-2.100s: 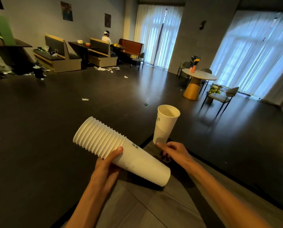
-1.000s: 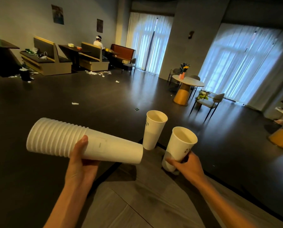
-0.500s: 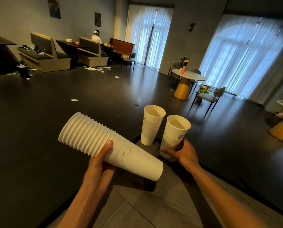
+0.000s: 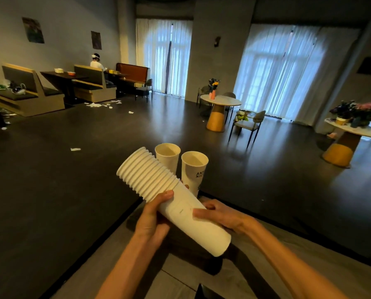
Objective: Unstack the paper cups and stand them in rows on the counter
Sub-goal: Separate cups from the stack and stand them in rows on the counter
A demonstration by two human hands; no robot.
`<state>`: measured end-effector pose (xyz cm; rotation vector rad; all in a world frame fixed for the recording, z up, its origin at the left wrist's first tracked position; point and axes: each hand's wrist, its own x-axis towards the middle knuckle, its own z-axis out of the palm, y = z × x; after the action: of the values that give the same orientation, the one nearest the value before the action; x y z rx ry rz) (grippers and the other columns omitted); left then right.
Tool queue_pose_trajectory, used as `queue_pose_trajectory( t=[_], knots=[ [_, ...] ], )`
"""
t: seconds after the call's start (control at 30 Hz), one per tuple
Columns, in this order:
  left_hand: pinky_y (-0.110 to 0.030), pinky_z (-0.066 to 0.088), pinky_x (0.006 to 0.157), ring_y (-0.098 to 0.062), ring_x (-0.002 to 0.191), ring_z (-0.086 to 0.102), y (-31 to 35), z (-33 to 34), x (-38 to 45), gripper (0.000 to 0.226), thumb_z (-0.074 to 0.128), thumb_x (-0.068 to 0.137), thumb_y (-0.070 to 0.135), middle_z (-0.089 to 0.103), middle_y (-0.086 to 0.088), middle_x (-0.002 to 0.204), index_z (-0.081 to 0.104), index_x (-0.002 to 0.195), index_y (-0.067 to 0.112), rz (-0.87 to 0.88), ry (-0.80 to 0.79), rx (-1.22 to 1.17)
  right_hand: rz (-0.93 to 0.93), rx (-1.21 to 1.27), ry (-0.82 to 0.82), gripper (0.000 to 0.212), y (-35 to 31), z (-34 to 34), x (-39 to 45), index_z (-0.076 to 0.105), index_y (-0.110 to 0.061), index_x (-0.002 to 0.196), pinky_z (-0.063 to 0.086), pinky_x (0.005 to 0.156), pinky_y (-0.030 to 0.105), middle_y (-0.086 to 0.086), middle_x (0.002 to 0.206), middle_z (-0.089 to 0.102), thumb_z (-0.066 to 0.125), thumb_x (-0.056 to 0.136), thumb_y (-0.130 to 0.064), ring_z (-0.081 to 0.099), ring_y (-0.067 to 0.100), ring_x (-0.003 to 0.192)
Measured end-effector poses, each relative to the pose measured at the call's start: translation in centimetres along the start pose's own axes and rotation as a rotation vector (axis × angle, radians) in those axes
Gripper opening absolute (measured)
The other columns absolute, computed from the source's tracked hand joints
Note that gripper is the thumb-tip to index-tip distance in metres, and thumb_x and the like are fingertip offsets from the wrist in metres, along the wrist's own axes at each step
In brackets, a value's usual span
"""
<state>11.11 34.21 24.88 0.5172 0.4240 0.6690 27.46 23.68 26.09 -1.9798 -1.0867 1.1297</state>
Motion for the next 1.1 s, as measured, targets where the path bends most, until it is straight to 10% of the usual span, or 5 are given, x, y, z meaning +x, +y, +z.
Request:
queue_pose_trajectory(
  t=[0.13,0.3,0.47,0.8,1.1],
  knots=[
    [-0.046,0.054,0.076,-0.029,0.106,0.063,-0.5,1.3,-0.6,0.084,0.084,0.034,0.021,0.066,-0.011,0.112,0.058,0.114,0.024,0.072,-0.016,0.163,-0.016,-0.057,0.035,0.037,1.0,-0.4,-1.5,0.057,-0.036,0.102,0.051,0.092,0.028,-0.013,0.107,0.061,0.082,0.074,-0.035,0.059,0.005,0.101],
    [-0.047,0.054,0.084,-0.026,0.106,0.063,-1.5,2.0,-0.9,0.077,0.087,0.040,0.013,0.066,-0.008,0.110,0.059,0.110,0.027,0.172,-0.015,0.297,-0.124,-0.216,0.148,0.084,2.5,-0.3,-1.7,0.056,-0.035,0.126,0.053,0.097,0.037,-0.014,0.123,0.060,0.087,0.051,-0.059,0.056,0.005,0.115],
    [-0.050,0.056,0.083,-0.026,0.112,0.061,0.3,2.5,-0.5,0.095,0.086,0.044,0.021,0.063,-0.006,0.121,0.053,0.133,0.025,0.279,0.060,0.241,-0.248,-0.348,0.413,0.088,4.3,-0.1,-1.9,0.049,-0.040,0.134,0.055,0.092,0.031,-0.019,0.127,0.057,0.086,0.056,-0.058,0.054,0.002,0.116],
    [-0.059,0.046,0.103,-0.030,0.120,0.063,6.5,2.3,1.9,0.117,0.100,0.024,0.031,0.066,-0.013,0.130,0.059,0.133,0.017,0.233,-0.010,0.053,-0.113,0.232,0.766,0.087,8.5,-2.5,3.4,0.051,-0.024,0.130,0.053,0.094,0.042,-0.001,0.126,0.062,0.092,0.054,-0.037,0.059,0.016,0.111],
    [-0.057,0.051,0.096,-0.028,0.116,0.063,5.1,2.2,1.8,0.101,0.098,0.022,0.029,0.071,-0.006,0.114,0.063,0.116,0.026,0.262,-0.019,0.173,-0.092,0.185,0.784,0.094,8.9,-4.3,6.4,0.045,-0.017,0.137,0.050,0.100,0.047,0.007,0.135,0.057,0.093,0.058,-0.030,0.054,0.026,0.125]
  ],
)
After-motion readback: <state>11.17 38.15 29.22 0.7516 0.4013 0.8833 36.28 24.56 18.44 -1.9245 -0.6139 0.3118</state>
